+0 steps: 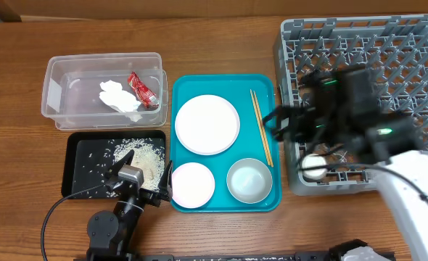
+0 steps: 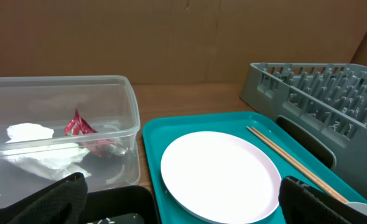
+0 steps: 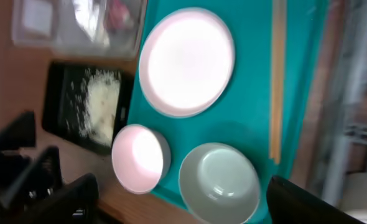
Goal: Sort waste into correct bins and load items into the dishwasher
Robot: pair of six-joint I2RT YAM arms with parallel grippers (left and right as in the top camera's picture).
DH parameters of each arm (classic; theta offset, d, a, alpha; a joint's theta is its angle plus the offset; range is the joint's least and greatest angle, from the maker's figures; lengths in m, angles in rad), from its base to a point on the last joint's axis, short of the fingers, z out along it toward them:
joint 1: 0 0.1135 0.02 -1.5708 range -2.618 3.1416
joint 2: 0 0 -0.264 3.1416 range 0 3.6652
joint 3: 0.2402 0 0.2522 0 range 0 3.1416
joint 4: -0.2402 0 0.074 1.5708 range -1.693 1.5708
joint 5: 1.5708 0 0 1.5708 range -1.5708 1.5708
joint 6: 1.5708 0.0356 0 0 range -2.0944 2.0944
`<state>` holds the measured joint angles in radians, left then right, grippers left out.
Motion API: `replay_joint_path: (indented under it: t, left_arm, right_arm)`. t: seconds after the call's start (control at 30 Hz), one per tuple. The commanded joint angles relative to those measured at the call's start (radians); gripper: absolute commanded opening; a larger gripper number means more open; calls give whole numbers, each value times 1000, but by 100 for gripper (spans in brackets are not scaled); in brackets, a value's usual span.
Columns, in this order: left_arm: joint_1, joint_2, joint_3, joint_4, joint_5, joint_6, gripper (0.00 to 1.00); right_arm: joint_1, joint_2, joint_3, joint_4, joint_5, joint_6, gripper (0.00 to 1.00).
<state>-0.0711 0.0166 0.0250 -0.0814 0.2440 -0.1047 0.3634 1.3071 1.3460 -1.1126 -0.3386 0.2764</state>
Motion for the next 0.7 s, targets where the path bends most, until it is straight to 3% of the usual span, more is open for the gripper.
replay_joint_path:
  t: [0.0, 0.1, 0.3, 0.5, 0.67]
  left_arm:
    - [6, -12, -9, 4, 9, -14, 100]
    - [6, -12, -9, 4, 9, -14, 100]
    - [6, -12, -9, 4, 9, -14, 100]
    - [6, -12, -9, 4, 9, -14, 100]
    - [6, -12, -9, 4, 9, -14, 100]
  right_arm:
    - [172, 77, -19, 11, 313, 111, 86]
    - [250, 169, -19, 24, 478, 201, 72]
    - [220, 369, -19, 105, 520, 203, 51]
    - [151, 542, -19, 186, 479, 108, 48]
    - [152, 639, -19, 220, 423, 108, 44]
